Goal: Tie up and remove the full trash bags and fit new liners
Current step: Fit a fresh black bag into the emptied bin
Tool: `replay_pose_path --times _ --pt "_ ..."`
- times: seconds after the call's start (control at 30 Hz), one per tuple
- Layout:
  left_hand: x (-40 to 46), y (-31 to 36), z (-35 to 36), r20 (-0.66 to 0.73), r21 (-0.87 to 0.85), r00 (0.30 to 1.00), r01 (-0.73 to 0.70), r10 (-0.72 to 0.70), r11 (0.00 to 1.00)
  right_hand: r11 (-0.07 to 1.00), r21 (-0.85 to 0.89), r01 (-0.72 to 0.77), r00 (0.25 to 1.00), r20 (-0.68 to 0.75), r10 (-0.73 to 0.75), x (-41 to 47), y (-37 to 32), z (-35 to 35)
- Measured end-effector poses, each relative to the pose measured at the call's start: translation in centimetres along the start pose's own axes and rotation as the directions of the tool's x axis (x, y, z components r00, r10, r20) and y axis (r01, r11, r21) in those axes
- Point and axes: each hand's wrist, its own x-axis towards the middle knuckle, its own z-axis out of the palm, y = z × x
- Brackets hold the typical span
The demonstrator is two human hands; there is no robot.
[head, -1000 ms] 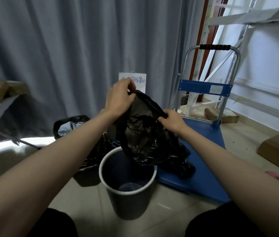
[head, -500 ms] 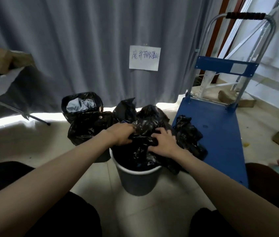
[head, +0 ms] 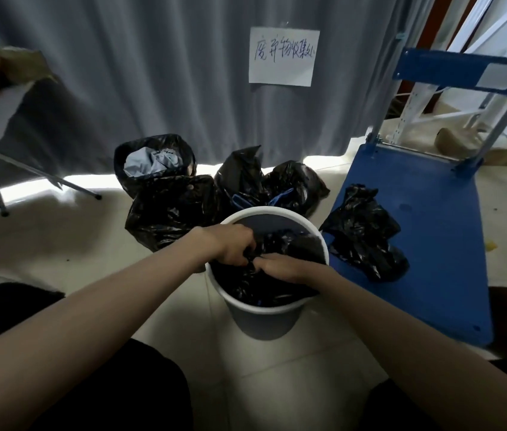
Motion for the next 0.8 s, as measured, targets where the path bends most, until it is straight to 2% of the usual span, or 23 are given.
replay_pose_path --times 0.07,0.13,0.37,0.47,0.57,0.7,0.8 --pt "-0.2 -0.4 -0.2 0.024 0.012 0.999 0.022 -0.022 1.0 0.996 0.088 -0.013 0.996 0.087 0.005 0.3 0.2 0.3" --pt "-0.2 -0.5 -0.5 0.026 0.011 0.999 0.047 -0.047 0.999 0.997 0.082 -0.005 0.995 0.1 -0.003 0.6 0.3 0.0" --pt "0.0 -0.6 -2.9 0.037 0.028 0.998 0.056 -0.057 0.998 0.958 -0.266 0.108 0.991 -0.047 -0.125 0.8 0.5 -3.1" --pt "-0.4 -0.9 -4.4 0.02 0.048 0.999 0.047 -0.048 0.998 0.917 -0.39 0.086 0.996 0.001 -0.093 -0.3 0.0 -5.1" --pt "-0.6 -0.9 -5.1 -0.025 0.049 0.999 0.033 -0.032 0.998 0.896 -0.438 0.076 0.997 0.064 -0.053 -0.9 -0.3 -6.5" --pt "-0.7 -1.1 -4.9 -0.084 -0.035 0.996 0.012 -0.015 0.999 0.859 -0.504 0.09 0.996 0.038 -0.082 -0.9 0.1 -6.3" --pt "-0.8 -0.8 -4.6 -0.027 -0.149 1.0 0.001 -0.005 0.989 0.741 -0.66 0.126 0.991 0.117 -0.064 -1.2 0.4 -5.7"
